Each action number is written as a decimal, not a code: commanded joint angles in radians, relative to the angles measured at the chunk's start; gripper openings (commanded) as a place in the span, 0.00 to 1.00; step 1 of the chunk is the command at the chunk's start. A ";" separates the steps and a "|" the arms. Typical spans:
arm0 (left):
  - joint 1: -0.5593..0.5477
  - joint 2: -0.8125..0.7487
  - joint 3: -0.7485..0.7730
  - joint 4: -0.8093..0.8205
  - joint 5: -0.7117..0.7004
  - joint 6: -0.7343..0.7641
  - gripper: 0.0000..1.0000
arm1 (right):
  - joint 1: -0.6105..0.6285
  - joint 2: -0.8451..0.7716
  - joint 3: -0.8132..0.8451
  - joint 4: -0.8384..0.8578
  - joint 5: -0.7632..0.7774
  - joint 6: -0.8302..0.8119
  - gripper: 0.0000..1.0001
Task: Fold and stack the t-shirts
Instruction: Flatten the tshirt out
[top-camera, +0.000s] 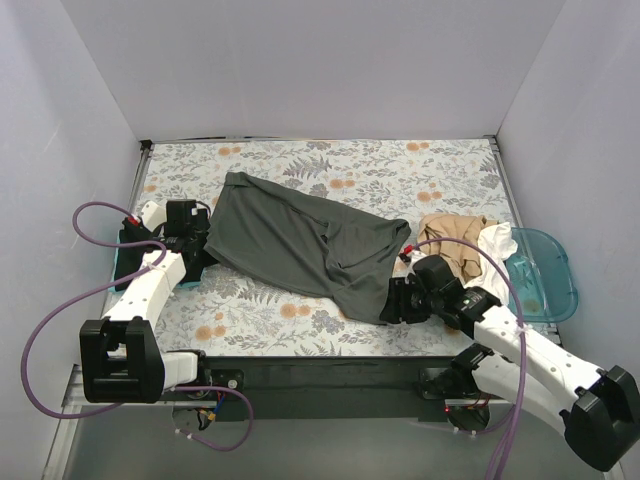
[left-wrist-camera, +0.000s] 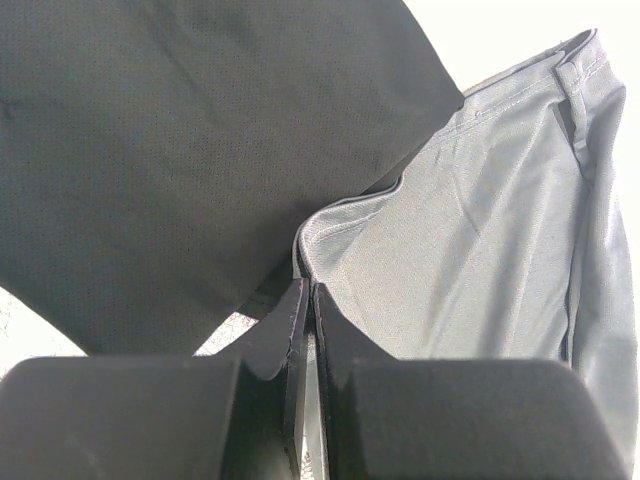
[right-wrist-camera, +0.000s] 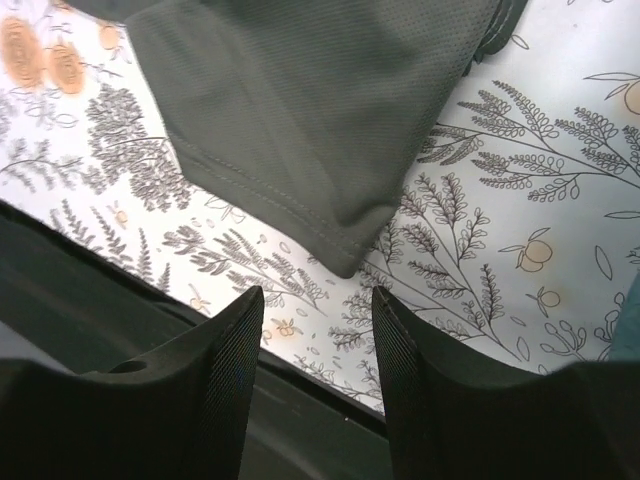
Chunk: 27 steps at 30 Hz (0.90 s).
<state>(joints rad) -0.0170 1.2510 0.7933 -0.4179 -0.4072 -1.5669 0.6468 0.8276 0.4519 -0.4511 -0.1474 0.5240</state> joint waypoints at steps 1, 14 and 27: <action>-0.001 -0.030 0.004 0.007 -0.016 0.005 0.00 | 0.028 0.056 0.045 0.063 0.078 0.017 0.54; -0.001 -0.030 0.001 0.013 -0.019 0.011 0.00 | 0.168 0.287 0.068 0.121 0.315 0.113 0.47; -0.001 -0.051 0.001 0.007 -0.035 0.018 0.00 | 0.240 0.366 0.090 0.121 0.365 0.145 0.01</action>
<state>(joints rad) -0.0170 1.2411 0.7933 -0.4175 -0.4099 -1.5654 0.8738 1.1923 0.5201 -0.3107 0.1753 0.6582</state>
